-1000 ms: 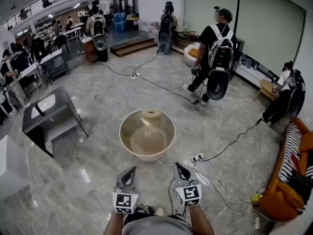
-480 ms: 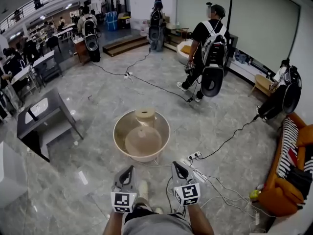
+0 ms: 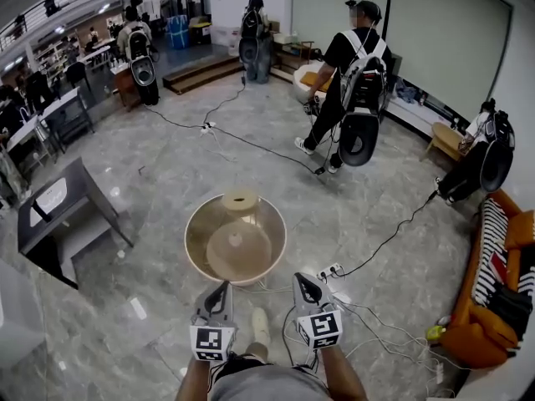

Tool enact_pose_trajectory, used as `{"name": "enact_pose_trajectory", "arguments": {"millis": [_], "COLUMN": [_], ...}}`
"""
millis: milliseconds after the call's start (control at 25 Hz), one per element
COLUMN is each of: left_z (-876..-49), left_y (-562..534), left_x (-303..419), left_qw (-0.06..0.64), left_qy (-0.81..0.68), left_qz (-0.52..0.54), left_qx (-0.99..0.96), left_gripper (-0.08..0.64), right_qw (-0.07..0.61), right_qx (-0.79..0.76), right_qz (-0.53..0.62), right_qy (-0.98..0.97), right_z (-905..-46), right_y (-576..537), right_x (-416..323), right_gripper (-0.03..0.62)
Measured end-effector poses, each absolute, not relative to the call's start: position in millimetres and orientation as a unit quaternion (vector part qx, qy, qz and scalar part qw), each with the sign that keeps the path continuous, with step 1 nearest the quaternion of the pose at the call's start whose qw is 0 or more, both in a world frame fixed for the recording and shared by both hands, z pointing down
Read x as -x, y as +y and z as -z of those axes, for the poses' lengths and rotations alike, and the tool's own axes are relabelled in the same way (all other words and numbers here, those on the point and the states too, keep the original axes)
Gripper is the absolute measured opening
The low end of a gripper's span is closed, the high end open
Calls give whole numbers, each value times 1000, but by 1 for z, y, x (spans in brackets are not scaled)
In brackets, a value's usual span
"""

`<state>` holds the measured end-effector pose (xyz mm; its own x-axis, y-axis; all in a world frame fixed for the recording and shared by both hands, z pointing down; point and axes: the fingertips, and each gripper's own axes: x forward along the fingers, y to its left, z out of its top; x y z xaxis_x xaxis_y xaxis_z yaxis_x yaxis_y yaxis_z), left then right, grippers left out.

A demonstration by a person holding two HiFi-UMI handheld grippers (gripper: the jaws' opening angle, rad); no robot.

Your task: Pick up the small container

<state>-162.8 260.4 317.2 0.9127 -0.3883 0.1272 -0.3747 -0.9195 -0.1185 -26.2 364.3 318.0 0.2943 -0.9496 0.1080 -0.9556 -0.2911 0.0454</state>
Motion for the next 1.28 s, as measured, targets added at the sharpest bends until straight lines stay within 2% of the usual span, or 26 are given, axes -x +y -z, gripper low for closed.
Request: {"name": "enact_pose_trajectory", "arguments": {"millis": [640, 1280], "left_z": [-314, -335], "left_y": [103, 9], "left_x": [56, 12], "left_qw": [25, -2], "left_qy": [189, 222], "left_qz": [73, 63], "left_qx": [979, 973], "left_gripper": [17, 17], "right_qw": [73, 103], "right_qx": [-799, -765], "right_qz": [-35, -41], "right_qy": [-596, -634], "right_z": [-302, -317], "right_y": [210, 104], "right_x": [-72, -112], "right_gripper": [2, 2]}}
